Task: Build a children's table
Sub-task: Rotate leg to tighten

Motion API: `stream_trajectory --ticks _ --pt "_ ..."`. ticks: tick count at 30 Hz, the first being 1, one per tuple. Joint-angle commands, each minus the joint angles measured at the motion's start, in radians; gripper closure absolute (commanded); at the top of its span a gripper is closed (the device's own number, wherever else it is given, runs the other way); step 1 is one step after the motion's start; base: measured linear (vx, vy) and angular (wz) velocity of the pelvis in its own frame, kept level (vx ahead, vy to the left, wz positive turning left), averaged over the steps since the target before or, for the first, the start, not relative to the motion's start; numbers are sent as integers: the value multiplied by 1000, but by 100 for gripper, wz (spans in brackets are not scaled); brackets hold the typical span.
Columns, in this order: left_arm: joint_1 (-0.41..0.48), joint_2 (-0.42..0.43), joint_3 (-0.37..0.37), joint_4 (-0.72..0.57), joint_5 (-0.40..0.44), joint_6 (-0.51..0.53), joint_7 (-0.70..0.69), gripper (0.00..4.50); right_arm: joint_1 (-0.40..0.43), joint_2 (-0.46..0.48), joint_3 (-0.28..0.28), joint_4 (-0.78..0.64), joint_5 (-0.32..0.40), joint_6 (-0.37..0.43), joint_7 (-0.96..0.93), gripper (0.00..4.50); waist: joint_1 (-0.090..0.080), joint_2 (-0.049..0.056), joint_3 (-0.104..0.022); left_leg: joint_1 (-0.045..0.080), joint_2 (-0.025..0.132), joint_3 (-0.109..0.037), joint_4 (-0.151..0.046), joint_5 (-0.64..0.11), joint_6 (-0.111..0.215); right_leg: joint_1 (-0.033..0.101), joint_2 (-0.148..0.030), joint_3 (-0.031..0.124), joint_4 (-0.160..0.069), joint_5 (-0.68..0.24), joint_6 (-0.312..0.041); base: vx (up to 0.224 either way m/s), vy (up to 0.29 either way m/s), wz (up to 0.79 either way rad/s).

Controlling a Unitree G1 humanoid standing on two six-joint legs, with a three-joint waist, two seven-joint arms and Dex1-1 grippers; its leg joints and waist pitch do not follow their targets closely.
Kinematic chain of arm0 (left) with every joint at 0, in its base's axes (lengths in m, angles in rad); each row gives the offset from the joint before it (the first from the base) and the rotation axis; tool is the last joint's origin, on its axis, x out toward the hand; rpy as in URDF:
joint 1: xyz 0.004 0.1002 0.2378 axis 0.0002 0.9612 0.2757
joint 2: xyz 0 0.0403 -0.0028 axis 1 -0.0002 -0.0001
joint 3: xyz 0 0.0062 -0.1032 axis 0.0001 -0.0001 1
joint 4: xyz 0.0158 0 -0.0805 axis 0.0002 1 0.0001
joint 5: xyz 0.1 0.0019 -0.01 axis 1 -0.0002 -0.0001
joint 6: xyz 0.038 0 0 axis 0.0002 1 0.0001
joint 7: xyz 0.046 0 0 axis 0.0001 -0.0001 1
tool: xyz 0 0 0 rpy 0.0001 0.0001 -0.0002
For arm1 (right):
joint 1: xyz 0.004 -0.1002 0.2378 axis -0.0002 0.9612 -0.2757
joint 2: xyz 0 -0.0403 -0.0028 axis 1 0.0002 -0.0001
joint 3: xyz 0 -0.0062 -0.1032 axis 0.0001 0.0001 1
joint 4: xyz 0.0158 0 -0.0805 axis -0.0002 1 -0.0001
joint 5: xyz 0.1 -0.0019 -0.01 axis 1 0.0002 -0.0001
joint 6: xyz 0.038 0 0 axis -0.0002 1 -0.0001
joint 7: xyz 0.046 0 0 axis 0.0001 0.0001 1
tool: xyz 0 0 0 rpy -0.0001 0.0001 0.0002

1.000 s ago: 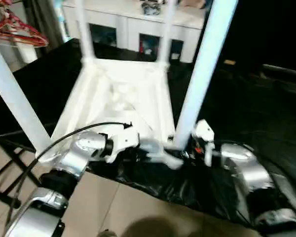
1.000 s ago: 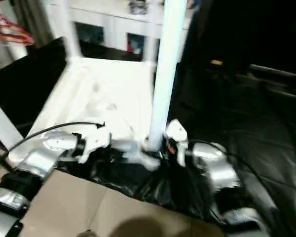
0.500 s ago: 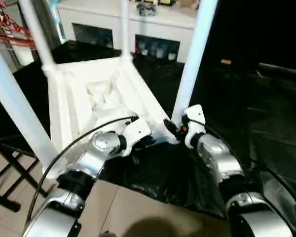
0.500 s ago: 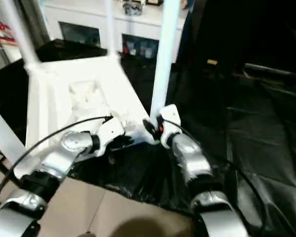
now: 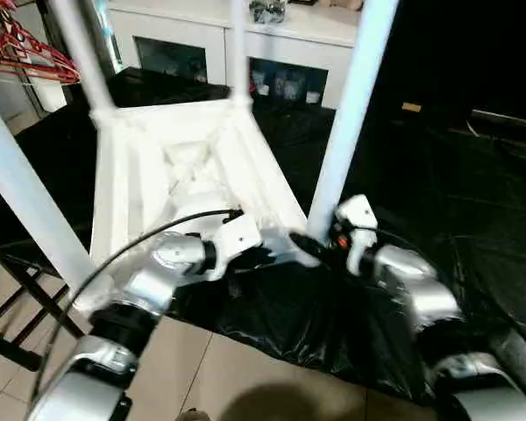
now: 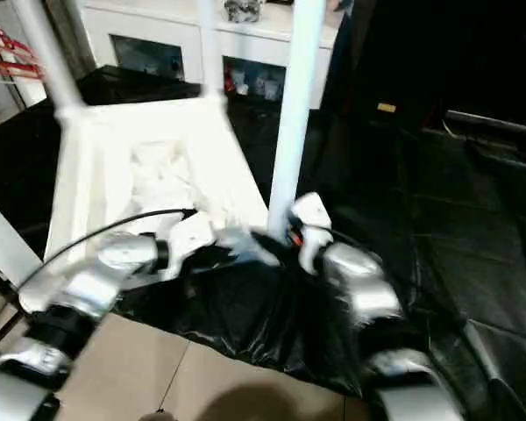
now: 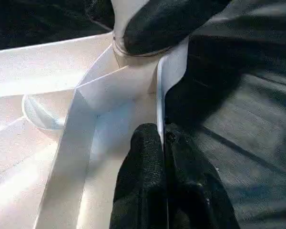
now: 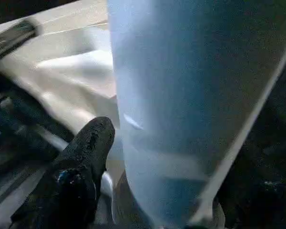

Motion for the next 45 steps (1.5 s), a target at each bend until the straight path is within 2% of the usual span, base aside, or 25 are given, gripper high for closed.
stream_trajectory --ticks 1,4,5,9,10,14,15,16,19,20,21,24,26,27,30,33,36,37,38,39,40,42,44,45 --pt "-18 -17 -24 -27 -31 -34 -45 450 31 -3 88 -29 5 36 135 134 1 5 -46 -3 12 4 -67 -247 27 50 -44 35 -69 -156 -178 0 0 0" --pt "-25 2 -25 -15 -44 -57 -100 450 49 -47 109 -89 25 69 237 134 7 3 -46 -4 12 5 -62 -224 42 52 -44 36 -66 -133 -189 0 0 0" --pt "-35 20 -22 -3 -62 -75 -147 450 64 -87 137 -136 34 88 327 134 11 0 -46 -3 13 6 -61 -212 46 51 -45 36 -65 -127 -192 0 0 0" --pt "-49 38 -12 9 -92 -84 -207 450 85 -143 185 -183 28 97 440 134 25 2 -46 1 14 9 -56 -197 55 48 -44 37 -61 -97 -205 0 0 0" --pt "-52 49 -9 11 -103 -85 -241 450 91 -164 207 -191 20 104 482 134 25 -3 -47 -1 15 9 -56 -192 56 50 -44 36 -58 -82 -211 0 0 0" --pt "-52 62 -5 12 -117 -85 -280 450 97 -179 226 -211 20 133 511 134 27 0 -45 1 15 8 -58 -210 47 49 -45 36 -59 -110 -214 0 0 0" --pt "-54 68 -5 20 -120 -90 -296 450 101 -184 233 -225 22 148 523 159 26 0 -45 1 15 8 -58 -214 46 49 -45 36 -60 -114 -213 0 0 0" --pt "-57 72 -7 28 -121 -95 -308 450 104 -189 239 -236 24 158 531 166 24 6 -45 1 14 7 -59 -223 42 49 -44 36 -63 -124 -209 0 0 0" --pt "-62 74 -8 40 -120 -102 -316 450 110 -197 245 -256 31 176 544 171 28 3 -45 3 15 7 -59 -220 34 49 -46 37 -61 -120 -210 0 0 0" --pt "-64 74 -8 43 -119 -102 -317 450 112 -199 245 -261 34 181 548 197 28 -1 -45 2 14 7 -58 -218 35 51 -45 36 -60 -116 -209 0 0 0" --pt "-67 74 -7 48 -113 -107 -307 450 115 -201 249 -263 34 179 554 197 31 -3 -46 2 15 7 -58 -215 36 50 -46 36 -59 -114 -210 0 0 0" --pt "-70 72 -4 51 -104 -107 -289 450 121 -201 253 -261 30 174 559 208 35 -1 -46 3 15 8 -56 -210 35 49 -46 37 -58 -106 -214 0 0 0" --pt "-65 70 0 46 -99 -106 -268 450 128 -193 251 -261 32 174 547 236 38 3 -47 3 15 7 -56 -211 33 49 -47 37 -57 -104 -214 0 0 0" --pt "-64 70 0 45 -99 -106 -267 450 128 -192 251 -261 32 174 546 236 40 1 -47 3 15 7 -55 -208 32 50 -47 36 -56 -95 -215 0 0 0" --pt "-60 67 5 51 -90 -114 -234 450 145 -182 243 -282 38 183 524 244 41 7 -48 3 15 6 -55 -213 27 51 -46 36 -56 -84 -214 0 0 0" --pt "-56 56 8 54 -83 -113 -190 450 166 -164 224 -291 43 176 480 245 42 4 -47 2 14 6 -55 -210 25 51 -45 36 -55 -73 -213 0 0 0" --pt "-49 44 12 47 -70 -103 -141 450 184 -148 215 -293 39 158 439 249 44 5 -42 6 16 6 -62 -265 17 47 -50 37 -69 -188 -192 0 0 0" --pt "-46 31 16 39 -59 -86 -97 450 195 -129 204 -291 34 141 397 249 44 9 -41 8 17 5 -65 -287 10 46 -52 39 -74 -240 -179 0 0 0" --pt "-46 31 16 39 -59 -86 -97 450 195 -129 204 -291 34 141 397 250 44 7 -39 11 17 4 -67 -307 5 42 -54 40 -81 -286 -164 0 0 0" --pt "-45 22 18 36 -54 -75 -74 450 196 -113 195 -280 26 134 359 251 44 7 -39 11 17 4 -67 -307 5 42 -54 40 -81 -286 -164 0 0 0" --pt "-45 1 22 37 -47 -64 -31 450 192 -81 177 -248 7 112 278 253 39 11 -36 7 16 0 -72 -327 -7 41 -55 40 -86 -344 -143 0 0 0" --pt "-45 -31 24 43 -40 -49 16 450 182 -36 151 -198 -21 99 154 254 31 8 -33 9 14 -4 -77 -356 -21 39 -58 37 -96 -436 -116 0 0 0" --pt "-54 -69 25 61 -27 -35 79 450 164 17 124 -136 -39 89 32 256 15 1 -28 8 6 -11 -80 -383 -25 38 -60 30 -110 -566 -65 -25 -3 -2" --pt "-58 -79 27 67 -25 -29 96 450 159 32 116 -120 -40 93 2 256 10 2 -27 8 5 -11 -80 -389 -25 36 -61 29 -113 -592 -56 0 0 0"
